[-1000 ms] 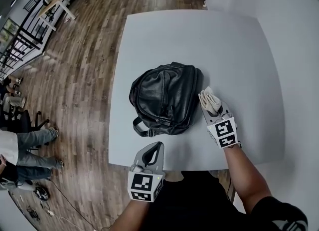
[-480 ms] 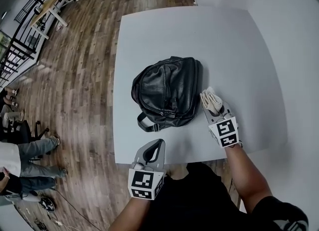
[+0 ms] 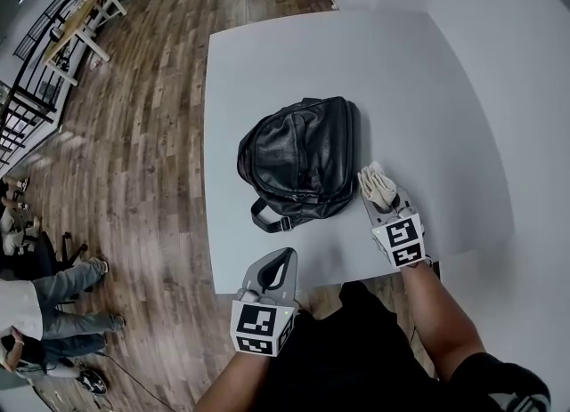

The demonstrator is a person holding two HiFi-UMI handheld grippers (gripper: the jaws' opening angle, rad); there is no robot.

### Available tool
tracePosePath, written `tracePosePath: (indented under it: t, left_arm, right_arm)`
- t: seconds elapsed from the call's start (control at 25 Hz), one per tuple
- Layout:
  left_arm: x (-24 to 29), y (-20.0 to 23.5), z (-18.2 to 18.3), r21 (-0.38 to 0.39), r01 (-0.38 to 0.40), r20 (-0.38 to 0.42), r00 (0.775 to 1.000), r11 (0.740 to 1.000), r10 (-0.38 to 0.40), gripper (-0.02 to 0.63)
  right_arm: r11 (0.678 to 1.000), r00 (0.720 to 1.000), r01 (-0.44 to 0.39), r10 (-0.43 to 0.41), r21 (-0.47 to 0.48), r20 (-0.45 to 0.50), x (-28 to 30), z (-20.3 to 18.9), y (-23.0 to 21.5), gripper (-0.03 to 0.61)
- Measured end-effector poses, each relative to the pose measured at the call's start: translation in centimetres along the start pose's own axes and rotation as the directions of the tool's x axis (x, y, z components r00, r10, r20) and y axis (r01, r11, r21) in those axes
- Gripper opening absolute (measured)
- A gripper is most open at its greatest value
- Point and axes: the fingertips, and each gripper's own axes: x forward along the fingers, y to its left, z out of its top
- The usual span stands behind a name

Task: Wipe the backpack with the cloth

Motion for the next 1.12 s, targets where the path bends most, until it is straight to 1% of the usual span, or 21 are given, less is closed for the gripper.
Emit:
tracePosePath:
  t: [0.4, 0.6, 0.72, 0.92, 1.12]
  left_arm:
    - [-1.2, 0.7, 0.2, 0.049, 0.067, 0.014, 0.998, 0.997, -0.067, 0.006]
    - [-2.4, 1.3, 0.6, 0.053, 0.095, 0.028, 0.995, 0.994, -0.097, 0.006]
    - [-3.3, 2.1, 0.1, 0.063, 0.104, 0.034, 0.994, 0.993, -0.107, 0.006]
    - [-4.9, 3.6, -0.5, 0.063, 0.117, 0.048, 0.992, 0.991, -0.120, 0.006]
    - [-6.8, 4.7, -0.7, 0.076, 0.132, 0.069, 0.988, 0.988, -0.138, 0.006]
  right_arm:
    - [0.997, 0.998, 0.062, -0.062, 0.037, -0.001, -1.7, 0.3, 1.9, 0.098]
    - [0.995, 0.996, 0.093, -0.092, 0.042, -0.008, -2.5, 0.6, 3.1, 0.098]
    - [0.992, 0.993, 0.116, -0.116, 0.058, -0.011, -2.7, 0.7, 3.9, 0.098]
    - [0.985, 0.988, 0.155, -0.155, 0.070, -0.009, -2.9, 1.1, 5.7, 0.098]
    - [0.984, 0.986, 0.167, -0.167, 0.067, -0.006, -3.1, 2.0, 8.3, 0.098]
